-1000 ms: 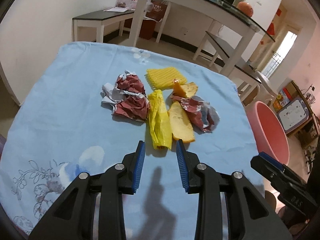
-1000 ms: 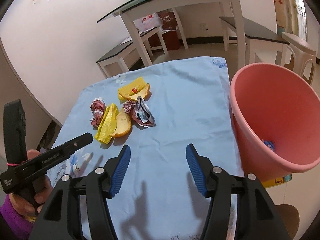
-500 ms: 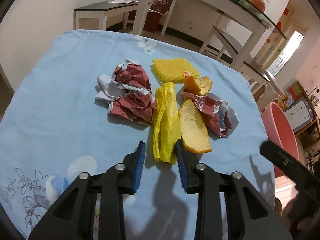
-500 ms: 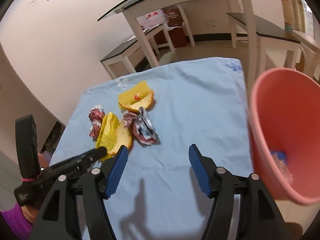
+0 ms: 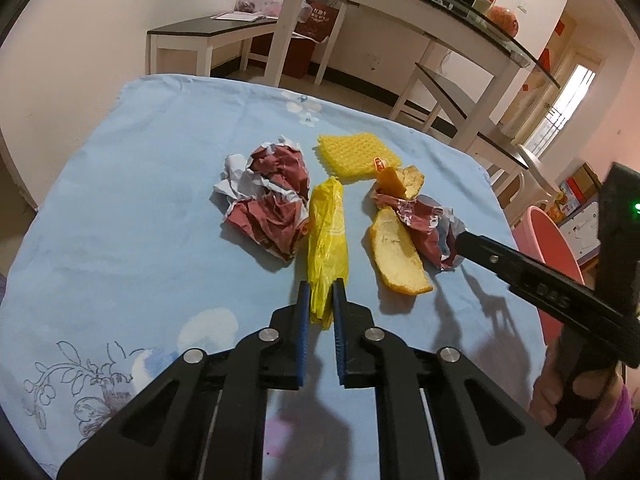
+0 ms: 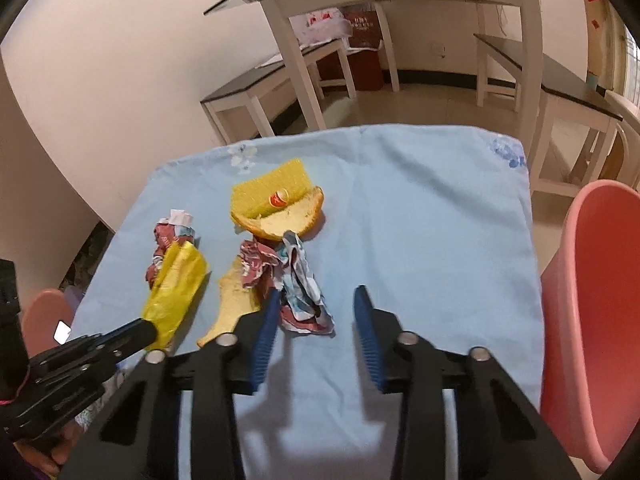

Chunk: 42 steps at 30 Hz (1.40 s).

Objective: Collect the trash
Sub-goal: 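Grasp the yellow plastic bag with the left gripper while the right gripper grasps the red-silver wrapper, then carry both items over the pink bucket and open both grippers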

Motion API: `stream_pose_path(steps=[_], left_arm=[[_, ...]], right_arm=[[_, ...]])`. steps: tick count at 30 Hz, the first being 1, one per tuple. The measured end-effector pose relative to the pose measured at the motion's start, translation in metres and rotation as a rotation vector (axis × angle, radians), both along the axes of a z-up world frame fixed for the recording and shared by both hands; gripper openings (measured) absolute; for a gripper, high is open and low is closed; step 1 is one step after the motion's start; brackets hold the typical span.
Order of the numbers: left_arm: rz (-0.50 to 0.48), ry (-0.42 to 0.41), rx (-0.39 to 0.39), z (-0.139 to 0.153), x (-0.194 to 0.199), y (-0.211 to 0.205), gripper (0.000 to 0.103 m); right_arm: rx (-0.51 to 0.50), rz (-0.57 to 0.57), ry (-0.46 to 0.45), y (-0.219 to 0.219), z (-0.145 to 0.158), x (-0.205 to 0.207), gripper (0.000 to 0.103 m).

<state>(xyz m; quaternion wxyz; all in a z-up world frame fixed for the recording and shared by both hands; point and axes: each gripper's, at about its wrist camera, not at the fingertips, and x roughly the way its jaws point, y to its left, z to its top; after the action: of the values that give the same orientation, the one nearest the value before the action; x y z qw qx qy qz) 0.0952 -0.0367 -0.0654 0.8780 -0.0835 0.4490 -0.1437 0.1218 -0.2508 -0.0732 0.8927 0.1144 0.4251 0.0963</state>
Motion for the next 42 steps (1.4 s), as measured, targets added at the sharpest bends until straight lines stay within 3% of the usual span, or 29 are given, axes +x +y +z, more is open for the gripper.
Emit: stream_pose_path(steps=[5, 21, 42], left_arm=[[-0.005, -0.003, -0.012, 0.003, -0.004, 0.005, 0.01], [-0.032, -0.07, -0.017, 0.029, -0.037, 0.004, 0.01], [-0.169, -0.143, -0.006, 0.058, -0.061, -0.062, 0.01]], right_arm=[[0.002, -0.001, 0.03, 0.002, -0.007, 0.002, 0.003], [0.034, -0.068, -0.063, -0.018, 0.033, -0.067, 0.001], [0.048, -0.266, -0.196, -0.091, 0.072, -0.151, 0.001]])
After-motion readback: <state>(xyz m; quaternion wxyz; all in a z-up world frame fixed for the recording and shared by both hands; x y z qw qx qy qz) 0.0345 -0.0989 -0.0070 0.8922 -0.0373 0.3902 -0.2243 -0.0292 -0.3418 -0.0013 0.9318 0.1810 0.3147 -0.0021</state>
